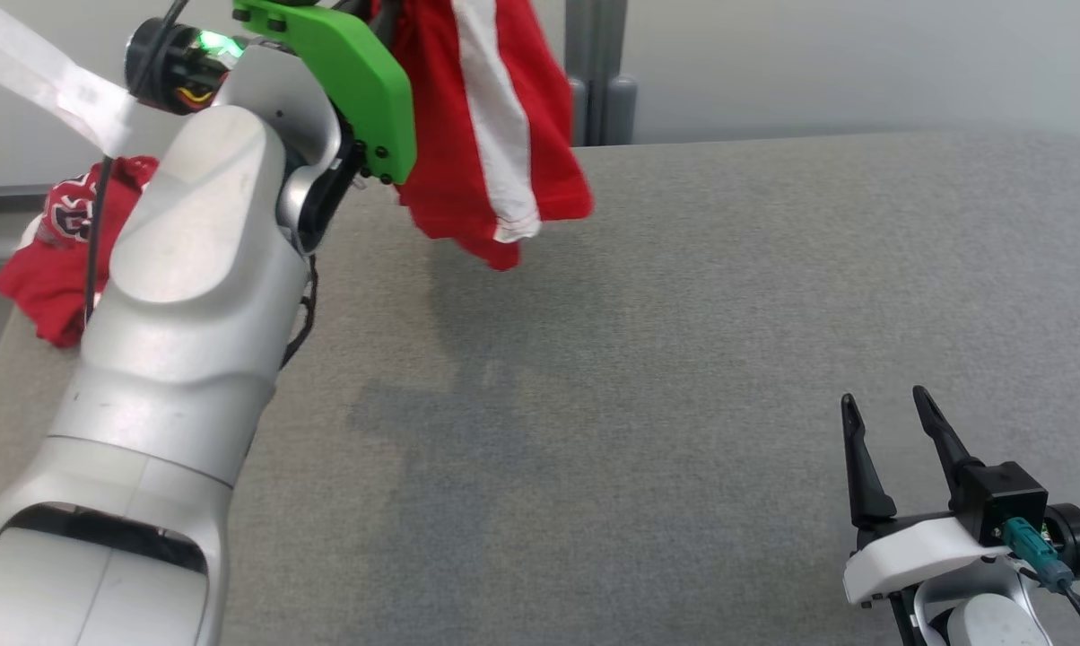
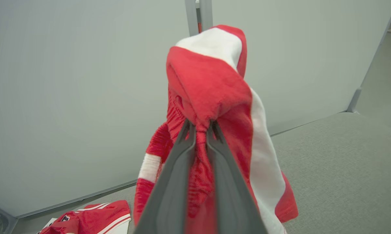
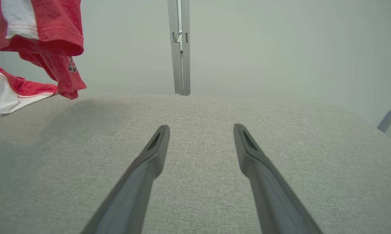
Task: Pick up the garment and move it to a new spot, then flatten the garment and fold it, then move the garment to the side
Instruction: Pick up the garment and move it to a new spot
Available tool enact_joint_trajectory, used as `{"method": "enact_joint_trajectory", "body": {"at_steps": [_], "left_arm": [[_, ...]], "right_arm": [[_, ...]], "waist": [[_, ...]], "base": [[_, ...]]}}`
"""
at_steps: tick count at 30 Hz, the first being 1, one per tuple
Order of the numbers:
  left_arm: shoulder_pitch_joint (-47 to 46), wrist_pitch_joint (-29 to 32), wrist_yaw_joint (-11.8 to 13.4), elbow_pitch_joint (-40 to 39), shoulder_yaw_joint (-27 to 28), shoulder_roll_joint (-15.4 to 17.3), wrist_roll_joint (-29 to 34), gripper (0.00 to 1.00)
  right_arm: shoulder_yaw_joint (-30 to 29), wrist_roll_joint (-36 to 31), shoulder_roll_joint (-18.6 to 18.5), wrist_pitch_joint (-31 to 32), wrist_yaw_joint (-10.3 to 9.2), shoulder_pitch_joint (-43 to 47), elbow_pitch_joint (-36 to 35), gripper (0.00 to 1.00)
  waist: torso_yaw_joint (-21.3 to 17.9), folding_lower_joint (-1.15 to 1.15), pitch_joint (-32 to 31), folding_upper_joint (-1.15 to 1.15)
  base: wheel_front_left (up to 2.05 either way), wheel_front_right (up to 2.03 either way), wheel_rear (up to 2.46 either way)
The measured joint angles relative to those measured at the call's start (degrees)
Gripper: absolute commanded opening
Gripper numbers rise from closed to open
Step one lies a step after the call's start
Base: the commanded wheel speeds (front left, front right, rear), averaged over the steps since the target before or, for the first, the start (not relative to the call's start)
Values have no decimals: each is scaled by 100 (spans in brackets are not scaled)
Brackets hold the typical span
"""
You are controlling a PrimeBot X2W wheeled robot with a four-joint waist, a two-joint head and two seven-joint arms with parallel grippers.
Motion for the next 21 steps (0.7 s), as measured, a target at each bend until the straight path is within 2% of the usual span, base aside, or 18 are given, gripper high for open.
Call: {"method": "enact_joint_trajectory", "body": {"at_steps": [5,8,16,21], "left_arm": [[147,-271,138,-129,-83,-296,-315,0],[611,-486,385,-82,-200,-327,-512,0],[2004,-1515,1354,294,-628,-332,-1288,0],[2410,-1979,1603,662,-748,-328,-1641,0]], "right_arm": [[13,71,-2,0,0,-8,-18,100],[86,131,-2,0,0,-58,-26,100],[166,214,-1,0,0,-333,-49,100],[159,212,-1,0,0,-399,-27,100]], "waist": [[-374,0,34,0],[-514,0,163,0],[-702,0,709,0],[-722,0,1003,0]], "base": [[0,0,0],[0,0,0],[0,0,0],[0,0,0]]}}
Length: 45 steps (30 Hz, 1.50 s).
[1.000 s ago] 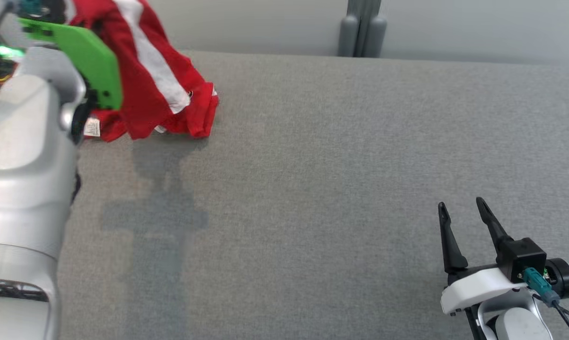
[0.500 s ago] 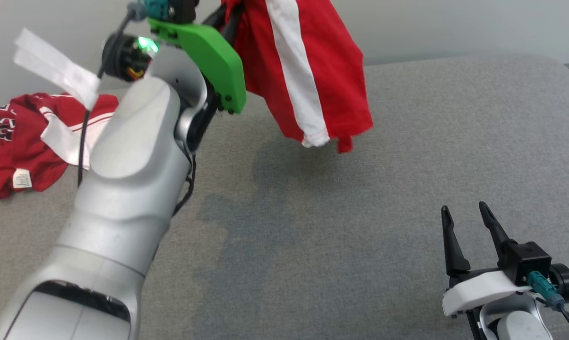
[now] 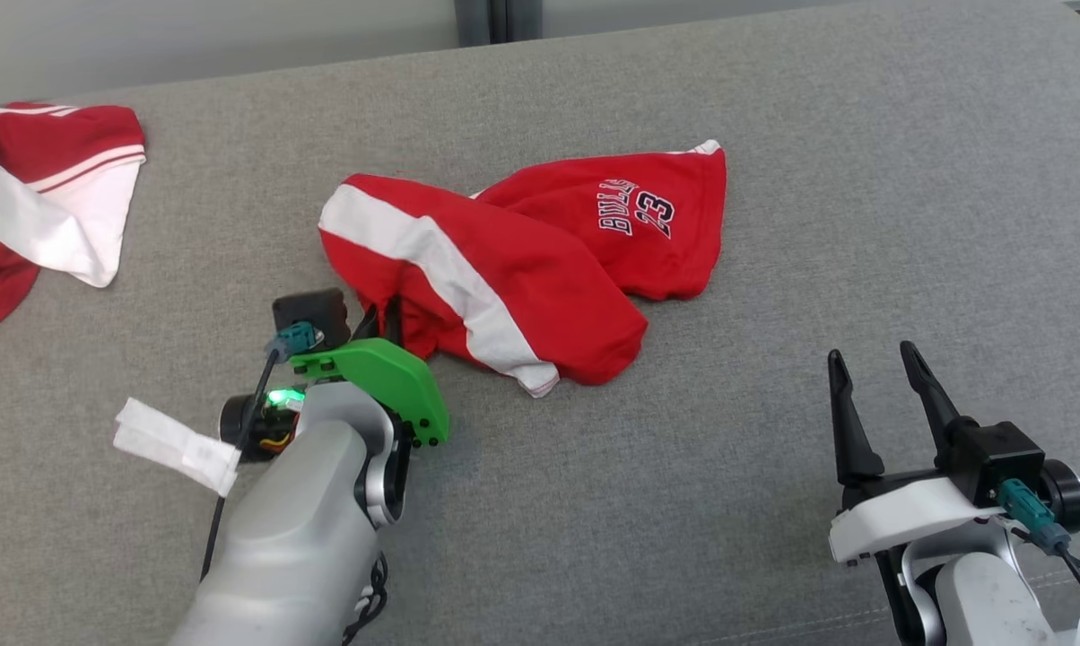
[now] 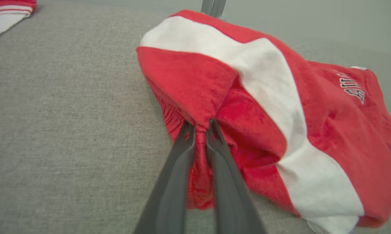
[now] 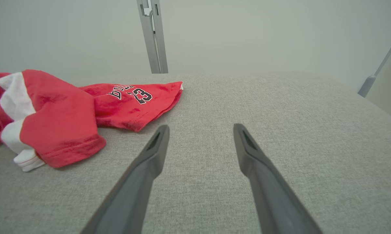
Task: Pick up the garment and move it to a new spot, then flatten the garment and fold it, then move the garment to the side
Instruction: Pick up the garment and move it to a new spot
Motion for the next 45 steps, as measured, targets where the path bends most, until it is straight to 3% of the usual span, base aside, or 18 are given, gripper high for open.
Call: {"method": "enact_joint_trajectory", "body": {"at_steps": [6,7,9,17,22,33,45], "left_arm": [[72,-167,10,170,-174,-4,-420,0],[71,-211,-9,180,-196,-7,-486,26],[65,-280,-59,179,-255,-3,-549,100],[-3,-465,-234,119,-334,-2,-563,100],[148,-500,-256,-452,-80,36,-53,100],[1925,-501,-208,-2111,701,274,1301,100],[3405,-501,-335,-3509,1672,107,2174,100]], "right_arm": [[20,-10,1,0,1,-104,25,100],[27,-12,1,0,0,-108,29,100],[37,-23,2,0,0,-109,43,100],[-8,-77,1,0,0,35,94,100],[-85,-105,0,0,1,241,99,100],[5,-76,3,0,1,609,82,100],[166,80,4,0,0,750,74,100]], "waist": [[117,0,128,0],[144,0,130,0],[186,0,112,0],[322,0,-239,0],[440,0,-570,0],[796,0,-1244,0],[1040,0,-1365,0]], "base": [[0,0,0],[0,0,0],[0,0,0],[0,0,0],[0,0,0],[0,0,0],[0,0,0]]}}
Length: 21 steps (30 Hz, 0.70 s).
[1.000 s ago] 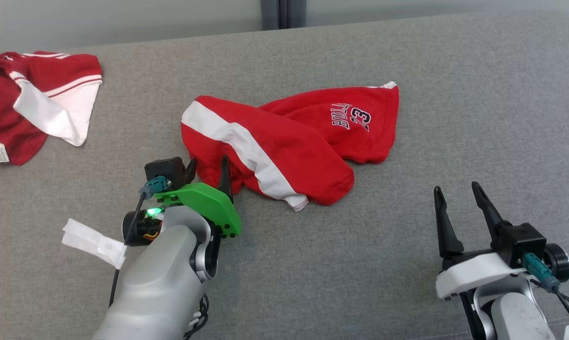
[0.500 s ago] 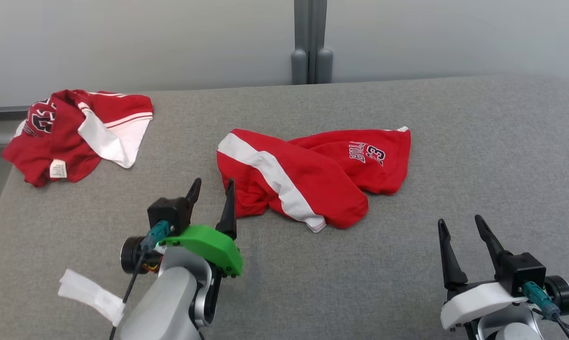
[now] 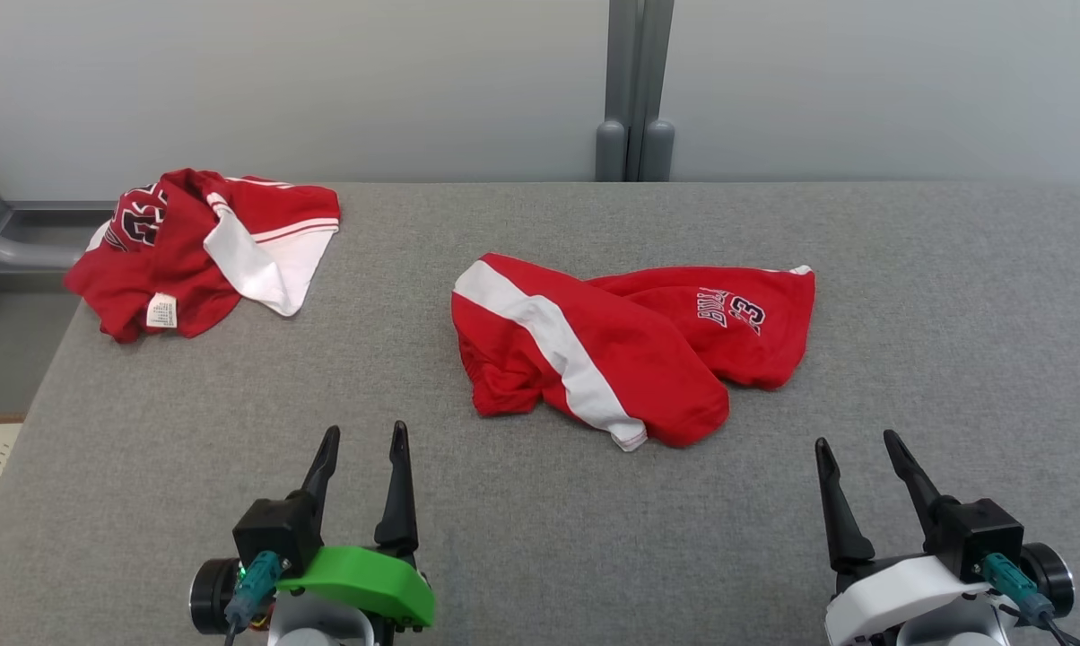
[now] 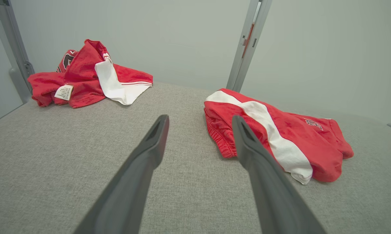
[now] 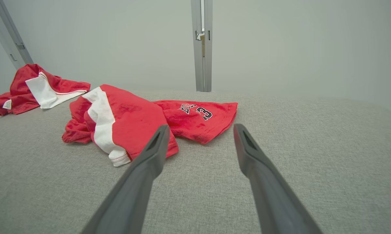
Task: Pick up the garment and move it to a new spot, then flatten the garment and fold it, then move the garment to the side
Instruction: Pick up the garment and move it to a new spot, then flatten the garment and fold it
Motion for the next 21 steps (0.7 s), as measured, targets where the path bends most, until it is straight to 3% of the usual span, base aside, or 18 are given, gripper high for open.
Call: {"method": "enact_joint_trajectory", "body": {"at_steps": [8,21], "left_arm": [[171,0,-176,-109,188,-83,247,100],[171,0,-180,56,197,-96,224,100]], "right_arm": [[18,78,-2,0,0,-43,37,100],[8,78,-2,0,0,-57,27,100]], "waist": [[-22,0,10,0],[-31,0,26,0]], "base": [[0,0,0],[0,0,0]]}}
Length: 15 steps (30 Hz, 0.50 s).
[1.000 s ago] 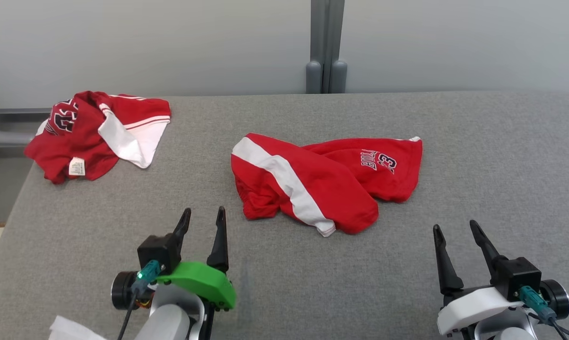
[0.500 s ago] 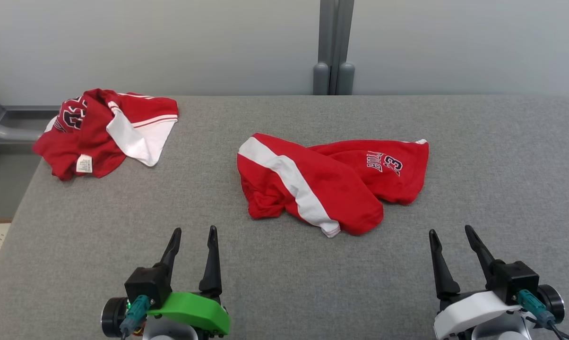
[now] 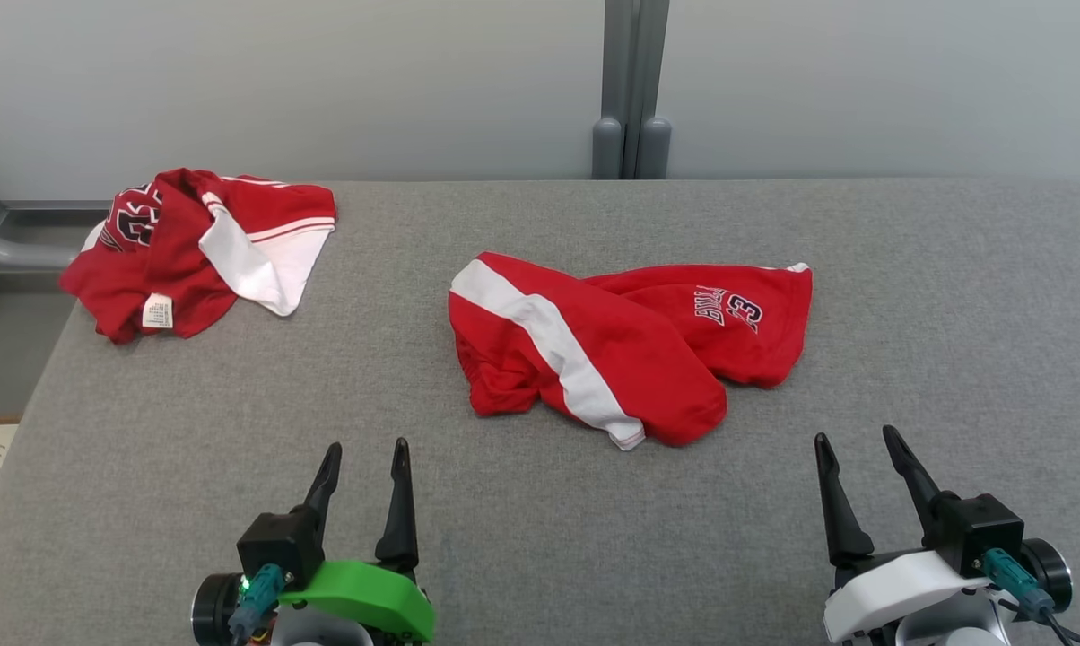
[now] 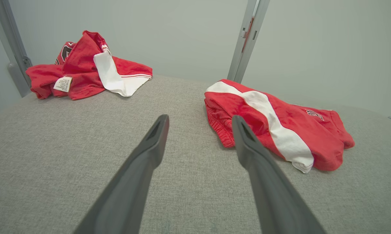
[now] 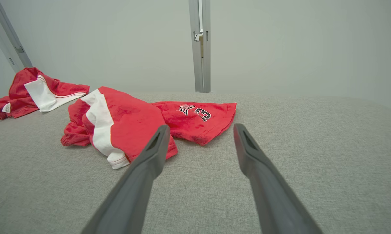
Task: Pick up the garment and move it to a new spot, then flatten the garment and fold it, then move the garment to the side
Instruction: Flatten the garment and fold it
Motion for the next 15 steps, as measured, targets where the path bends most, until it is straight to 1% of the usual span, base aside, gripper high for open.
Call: {"method": "enact_joint_trajectory", "body": {"at_steps": [4,7,11,15], "left_arm": [[-10,0,10,30,-20,-1,-12,100],[-21,0,14,55,-41,-1,-23,100],[-80,0,33,56,-78,-2,-21,100],[-193,0,51,27,-121,-2,-22,100]], "right_arm": [[9,-4,-1,0,0,0,-11,100],[148,-13,-2,0,0,-21,1,100],[636,-25,-1,0,1,-177,174,100],[1111,-38,1,0,0,-558,665,100]], "waist": [[37,0,15,0],[94,0,42,0],[223,0,118,0],[398,0,259,0]], "base": [[0,0,0],[0,0,0],[0,0,0],[0,0,0]]}}
